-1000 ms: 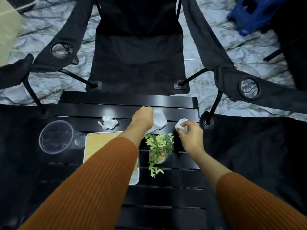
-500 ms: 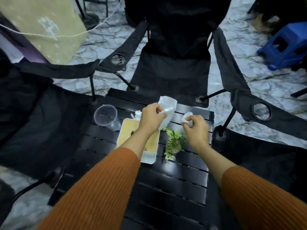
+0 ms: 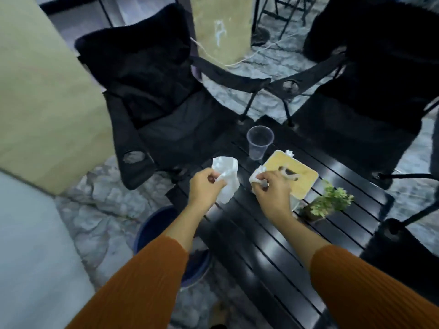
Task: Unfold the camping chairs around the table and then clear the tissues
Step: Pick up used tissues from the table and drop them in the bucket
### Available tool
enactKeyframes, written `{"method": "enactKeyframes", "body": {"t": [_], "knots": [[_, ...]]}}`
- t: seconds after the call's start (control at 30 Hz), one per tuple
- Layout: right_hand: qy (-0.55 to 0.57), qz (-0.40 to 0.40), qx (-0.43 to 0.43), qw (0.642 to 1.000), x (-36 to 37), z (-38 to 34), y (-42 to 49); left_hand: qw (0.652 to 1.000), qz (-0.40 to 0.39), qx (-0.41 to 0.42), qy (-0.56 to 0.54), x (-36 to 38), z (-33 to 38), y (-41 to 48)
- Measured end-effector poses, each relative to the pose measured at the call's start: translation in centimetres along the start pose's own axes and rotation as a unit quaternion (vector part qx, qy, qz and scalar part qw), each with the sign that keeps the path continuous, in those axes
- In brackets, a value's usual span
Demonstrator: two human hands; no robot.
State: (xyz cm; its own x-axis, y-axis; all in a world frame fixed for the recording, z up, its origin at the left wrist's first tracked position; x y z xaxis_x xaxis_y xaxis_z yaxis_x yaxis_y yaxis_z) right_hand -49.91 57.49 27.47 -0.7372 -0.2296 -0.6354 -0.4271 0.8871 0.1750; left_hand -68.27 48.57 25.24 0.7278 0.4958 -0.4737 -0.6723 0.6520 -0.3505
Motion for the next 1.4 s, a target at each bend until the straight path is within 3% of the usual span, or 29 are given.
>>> {"method": "enactKeyframes", "body": {"t": [0.27, 0.5, 0.6, 0.7, 0.8, 0.97, 1.27, 1.4], "knots": [[0.058, -0.163, -0.034, 0.984, 17.4, -6.4, -7.1, 0.987, 0.099, -0.125, -0.012, -11.9, -18.0, -1.8], [0.022, -0.301, -0.006, 0.953, 28.9, -4.4, -13.0, 0.964, 0.128, -0.217, 0.082, -12.4, -30.4, -2.1], [-0.004, -0.393, 0.050, 0.918, 31.9, -2.4, -14.9, 0.962, 0.087, -0.240, 0.094, -10.8, -33.4, -2.0], [-0.023, -0.464, 0.059, 0.884, 32.8, -1.3, -16.2, 0.963, -0.031, -0.235, 0.124, -8.4, -34.8, -2.2], [-0.005, -0.449, 0.073, 0.890, 31.4, -1.0, -15.8, 0.958, -0.071, -0.241, 0.135, -8.0, -35.2, -2.4], [0.044, -0.392, 0.070, 0.916, 26.6, -2.2, -12.8, 0.974, -0.033, -0.202, 0.094, -9.0, -30.4, -1.6], [0.110, -0.252, 0.035, 0.961, 11.7, -3.2, -4.7, 0.998, -0.003, -0.033, 0.054, -3.9, -11.3, 1.3], [0.102, -0.142, 0.026, 0.984, 3.1, -0.7, 0.4, 0.999, -0.016, 0.030, 0.030, 0.8, -2.5, 3.1]]}}
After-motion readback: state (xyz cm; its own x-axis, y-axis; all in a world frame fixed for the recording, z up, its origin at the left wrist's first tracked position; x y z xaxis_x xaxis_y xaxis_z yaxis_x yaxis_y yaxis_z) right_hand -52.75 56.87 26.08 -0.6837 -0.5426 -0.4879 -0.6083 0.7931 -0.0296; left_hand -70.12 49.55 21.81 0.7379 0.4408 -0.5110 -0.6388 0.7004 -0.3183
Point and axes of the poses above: each hand's wrist, its own y-axis towards the middle knuckle, its own x-axis out of the palm, z = x × y, the point moved 8 cm from there along y, towards the middle knuckle, and after that the axes turned 9 degrees about -x, right-handed, at the moved point
